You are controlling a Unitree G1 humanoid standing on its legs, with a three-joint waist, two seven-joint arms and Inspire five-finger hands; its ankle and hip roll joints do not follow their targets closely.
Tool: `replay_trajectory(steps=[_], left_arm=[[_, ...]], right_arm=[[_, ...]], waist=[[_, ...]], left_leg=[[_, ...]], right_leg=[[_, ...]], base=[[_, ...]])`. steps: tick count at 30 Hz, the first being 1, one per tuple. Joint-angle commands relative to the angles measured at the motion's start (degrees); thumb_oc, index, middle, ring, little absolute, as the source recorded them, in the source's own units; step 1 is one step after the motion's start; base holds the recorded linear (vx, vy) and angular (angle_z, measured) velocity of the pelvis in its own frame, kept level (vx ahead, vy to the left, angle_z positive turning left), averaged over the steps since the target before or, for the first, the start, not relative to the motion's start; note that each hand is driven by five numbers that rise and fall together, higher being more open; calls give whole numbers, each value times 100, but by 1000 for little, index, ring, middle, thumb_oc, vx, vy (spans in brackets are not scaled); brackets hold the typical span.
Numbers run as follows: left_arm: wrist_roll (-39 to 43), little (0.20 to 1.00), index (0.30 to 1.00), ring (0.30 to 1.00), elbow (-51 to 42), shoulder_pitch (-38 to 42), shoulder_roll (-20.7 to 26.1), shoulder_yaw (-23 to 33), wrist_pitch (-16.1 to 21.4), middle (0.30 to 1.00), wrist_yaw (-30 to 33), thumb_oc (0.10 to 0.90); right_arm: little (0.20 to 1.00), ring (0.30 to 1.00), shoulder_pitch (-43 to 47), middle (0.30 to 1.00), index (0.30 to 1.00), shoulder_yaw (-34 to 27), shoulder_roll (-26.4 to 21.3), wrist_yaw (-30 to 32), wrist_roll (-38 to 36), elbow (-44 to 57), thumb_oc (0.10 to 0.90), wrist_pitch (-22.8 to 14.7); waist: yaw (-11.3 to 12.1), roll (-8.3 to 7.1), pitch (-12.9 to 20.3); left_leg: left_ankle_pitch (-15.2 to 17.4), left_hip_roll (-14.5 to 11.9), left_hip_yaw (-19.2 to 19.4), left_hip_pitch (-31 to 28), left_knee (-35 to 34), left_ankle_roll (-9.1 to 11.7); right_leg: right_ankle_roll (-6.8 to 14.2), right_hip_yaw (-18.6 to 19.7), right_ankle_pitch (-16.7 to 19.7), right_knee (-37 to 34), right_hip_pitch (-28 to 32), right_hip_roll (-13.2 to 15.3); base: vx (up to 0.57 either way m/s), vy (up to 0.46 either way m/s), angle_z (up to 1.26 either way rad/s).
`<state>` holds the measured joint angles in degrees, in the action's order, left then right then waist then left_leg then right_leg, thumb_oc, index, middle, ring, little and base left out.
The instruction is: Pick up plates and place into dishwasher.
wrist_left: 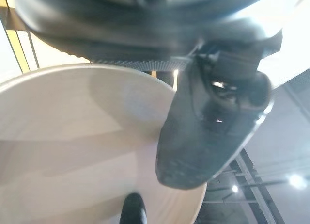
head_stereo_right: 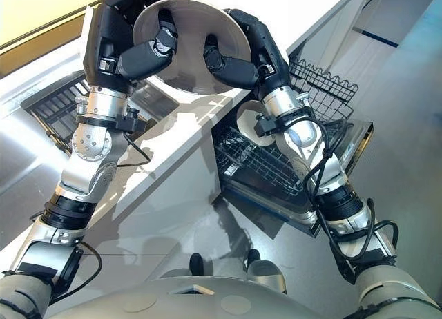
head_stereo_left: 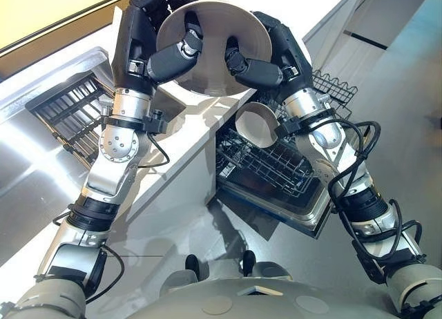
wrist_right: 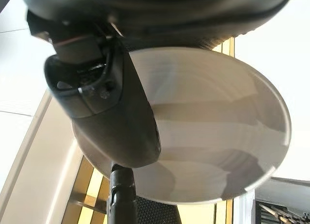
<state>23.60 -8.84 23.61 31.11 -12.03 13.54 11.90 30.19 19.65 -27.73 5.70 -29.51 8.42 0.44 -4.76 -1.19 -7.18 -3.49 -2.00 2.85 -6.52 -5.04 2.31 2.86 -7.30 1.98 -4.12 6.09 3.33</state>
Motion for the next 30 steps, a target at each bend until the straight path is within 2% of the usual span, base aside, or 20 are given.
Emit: replay_trajectory(steps=[1, 2, 4, 6, 8, 9, 11, 13, 17, 21, 26, 30], left_arm=[[145, 653, 688, 688, 52, 365, 163, 80, 485, 688, 70, 553], [128, 900, 900, 900, 156, 410, 286, 170, 319, 900, 105, 800], [215, 900, 900, 900, 275, 478, 406, 211, 146, 900, 31, 800], [218, 900, 900, 900, 457, 607, 635, 293, -81, 900, 88, 800], [248, 900, 900, 900, 741, 764, 1011, 521, -399, 900, 118, 800], [273, 900, 900, 900, 790, 798, 1093, 573, -451, 900, 122, 800], [350, 900, 900, 900, 954, 853, 1349, 800, -622, 900, 159, 800], [356, 900, 900, 900, 1184, 774, 1673, 1182, -681, 900, 77, 800], [394, 900, 900, 900, 1418, 550, 2017, 1593, -744, 900, -90, 800], [151, 900, 900, 900, 1846, 124, 2302, 2087, -727, 900, -177, 800], [-305, 900, 900, 900, 2260, -391, 2581, 2485, -725, 900, -155, 800], [-295, 900, 900, 900, 2697, -711, 2705, 2749, -625, 900, -237, 800]], right_arm=[[200, 300, 647, 300, 300, -334, 369, -178, -785, 288, 100, -395], [200, 300, 621, 300, 300, -350, 333, -178, -881, 231, 100, -351], [200, 300, 618, 300, 300, -366, 285, -106, -788, 173, 100, -423], [200, 300, 680, 300, 300, -450, 184, 197, -402, 78, 100, -658], [200, 300, 805, 300, 300, -724, -75, 969, 1046, 11, 100, -1046], [200, 300, 820, 300, 300, -789, -150, 1117, 1249, 8, 100, -1080], [200, 300, 804, 300, 300, -1075, -455, 1595, 2122, -34, 100, -1173], [200, 300, 588, 300, 300, -1526, -869, 2011, 2524, -235, 100, -1225], [200, 300, 165, 300, 300, -2065, -1319, 2366, 2617, -680, 100, -1290], [200, 300, -502, 300, 300, -2695, -1698, 2422, 2408, -1683, 100, -1056], [200, 300, -1162, 300, 300, -2934, -1796, 2224, 2315, -2574, 100, -764], [200, 300, -1581, 300, 300, -2882, -1763, 1965, 2301, -3244, 100, -957]], waist=[[-1, 99, 700], [-3, 104, 709], [-6, 110, 707], [-7, 117, 705], [-21, 145, 712], [-31, 155, 713], [-61, 192, 715], [-98, 231, 724], [-127, 272, 729], [-135, 332, 709], [-121, 375, 665], [-100, 393, 576]], left_leg=[[361, 254, 287, 107, 91, -52], [351, 252, 285, 106, 87, -50], [349, 254, 281, 106, 87, -55], [351, 256, 278, 103, 86, -52], [361, 256, 283, 105, 87, -50], [361, 254, 285, 105, 85, -49], [359, 252, 279, 101, 76, -48], [367, 249, 269, 91, 67, -47], [370, 240, 237, 95, 59, -36], [376, 215, 190, 108, 63, -21], [345, 184, 181, 142, 62, -14], [327, 159, 146, 153, 79, -27]], right_leg=[[364, -156, -518, 787, -374, -275], [362, -163, -516, 790, -375, -274], [356, -171, -514, 787, -372, -272], [356, -177, -506, 774, -363, -272], [353, -181, -499, 756, -358, -270], [354, -180, -498, 752, -359, -269], [354, -167, -500, 744, -363, -271], [353, -151, -518, 741, -355, -272], [350, -139, -549, 749, -351, -276], [344, -167, -622, 823, -358, -268], [335, -219, -692, 934, -397, -247], [321, -239, -750, 1061, -440, -229]], base=[[31, -28, 0], [0, 0, 0], [0, 0, 0], [10, -16, 0], [0, 0, 0], [0, 0, 0], [0, 0, 0], [0, 0, 0], [0, 0, 0], [0, 0, 0], [20, -15, 0], [66, -36, -1]])
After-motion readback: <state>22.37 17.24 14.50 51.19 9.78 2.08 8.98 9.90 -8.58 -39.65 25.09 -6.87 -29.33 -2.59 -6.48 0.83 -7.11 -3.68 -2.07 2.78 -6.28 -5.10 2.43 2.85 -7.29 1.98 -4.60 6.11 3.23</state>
